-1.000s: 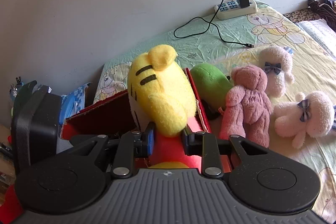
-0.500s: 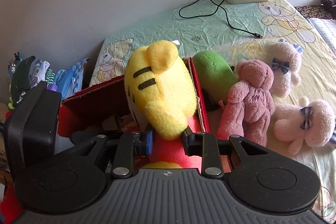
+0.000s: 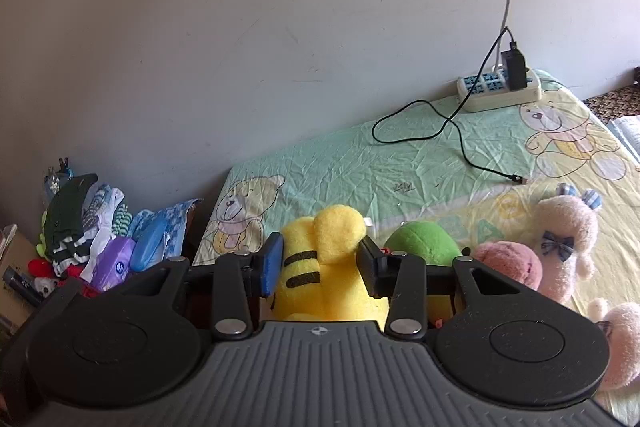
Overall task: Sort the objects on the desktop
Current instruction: 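Carry the tiger plush with both grippers over the red cardboard box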
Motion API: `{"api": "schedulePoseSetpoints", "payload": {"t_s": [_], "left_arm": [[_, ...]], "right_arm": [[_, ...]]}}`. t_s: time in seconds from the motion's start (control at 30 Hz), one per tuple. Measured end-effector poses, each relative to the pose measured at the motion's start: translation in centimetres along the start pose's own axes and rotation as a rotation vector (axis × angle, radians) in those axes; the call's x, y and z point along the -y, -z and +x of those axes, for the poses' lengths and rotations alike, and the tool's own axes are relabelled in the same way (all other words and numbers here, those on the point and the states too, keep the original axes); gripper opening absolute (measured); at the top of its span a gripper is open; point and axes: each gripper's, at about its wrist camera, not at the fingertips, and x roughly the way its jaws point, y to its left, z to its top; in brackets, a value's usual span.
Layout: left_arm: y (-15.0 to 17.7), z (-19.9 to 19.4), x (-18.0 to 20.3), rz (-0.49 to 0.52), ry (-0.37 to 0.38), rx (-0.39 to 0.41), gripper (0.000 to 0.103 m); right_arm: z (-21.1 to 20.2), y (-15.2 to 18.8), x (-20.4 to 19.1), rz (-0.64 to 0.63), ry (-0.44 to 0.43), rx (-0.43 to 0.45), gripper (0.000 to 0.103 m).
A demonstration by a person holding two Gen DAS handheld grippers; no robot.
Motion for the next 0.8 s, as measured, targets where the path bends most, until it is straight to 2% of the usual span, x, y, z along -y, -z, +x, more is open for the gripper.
{"api": "schedulePoseSetpoints", "payload": {"t_s": [0.13, 0.27, 0.33, 0.43, 0.53, 0.6, 0.73, 0.8], "left_arm": [[0.1, 0.9, -0.9, -0.049, -0.020, -0.021, 0.096], [1.1, 0.6, -0.5, -0.025, -0.058, -0.016, 0.095], [1.7, 0.2, -0.1, -0.005, -0.099, 0.003, 0.094], [1.9, 0.3, -0.7, -0.033, -0.076, 0.006, 0.094], [1.7, 0.8, -1.0, -0.045, -0.067, 0.003, 0.091], [2.7, 0.8, -1.3, -0.039, -0.063, 0.008, 0.088], [2.5, 1.2, -2.3, -0.050, -0.039, -0.005, 0.095], [3.0, 1.1, -2.0, -0.024, -0.057, 0.006, 0.097]], "right_arm": [[0.5, 1.0, -2.2, -0.173, 0.072, -0.022, 0.037], [2.2, 1.7, -1.5, -0.166, 0.103, -0.154, 0.032], [2.2, 1.8, -0.7, -0.147, 0.106, -0.136, 0.032], [2.6, 1.5, 0.4, -0.090, 0.098, -0.138, 0.032], [2.7, 1.4, 0.3, -0.108, 0.092, -0.121, 0.033], [2.7, 1.3, 0.6, -0.107, 0.085, -0.106, 0.036], [1.7, 1.1, 1.2, -0.074, 0.030, -0.082, 0.039], [1.1, 1.1, 1.2, -0.085, 0.024, -0.067, 0.039]]}}
